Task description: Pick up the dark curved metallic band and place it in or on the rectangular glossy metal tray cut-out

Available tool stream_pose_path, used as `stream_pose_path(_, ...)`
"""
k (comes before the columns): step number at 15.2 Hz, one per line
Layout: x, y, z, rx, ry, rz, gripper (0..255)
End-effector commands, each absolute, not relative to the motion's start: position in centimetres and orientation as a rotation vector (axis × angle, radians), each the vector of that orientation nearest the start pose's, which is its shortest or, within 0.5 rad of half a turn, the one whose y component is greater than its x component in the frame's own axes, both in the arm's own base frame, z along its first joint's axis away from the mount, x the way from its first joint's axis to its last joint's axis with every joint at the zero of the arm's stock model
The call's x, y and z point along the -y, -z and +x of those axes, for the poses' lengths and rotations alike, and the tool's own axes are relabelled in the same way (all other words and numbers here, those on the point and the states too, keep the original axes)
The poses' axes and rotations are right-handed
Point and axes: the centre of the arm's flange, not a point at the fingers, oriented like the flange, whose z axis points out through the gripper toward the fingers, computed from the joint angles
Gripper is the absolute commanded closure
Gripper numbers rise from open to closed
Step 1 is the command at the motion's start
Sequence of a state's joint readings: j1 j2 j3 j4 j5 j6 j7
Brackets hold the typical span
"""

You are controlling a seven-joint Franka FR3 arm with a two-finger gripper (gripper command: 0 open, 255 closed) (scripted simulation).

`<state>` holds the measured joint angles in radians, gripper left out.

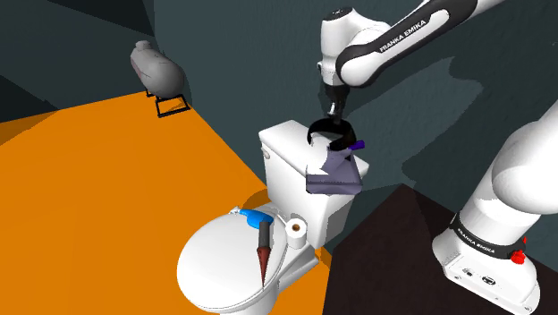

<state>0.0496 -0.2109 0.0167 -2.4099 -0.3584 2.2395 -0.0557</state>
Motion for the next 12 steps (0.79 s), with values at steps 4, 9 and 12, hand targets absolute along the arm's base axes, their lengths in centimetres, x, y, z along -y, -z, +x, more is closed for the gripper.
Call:
stream_pose_path(4,-2.0,-37.5,46.0,0.580,0.071,-3.380,255)
stream_pose_path(9,-2.0,-34.9,46.0,0.580,0.071,-3.380,255)
stream_pose_path(12,-2.0,-33.3,46.0,0.580,0.071,-3.380,255)
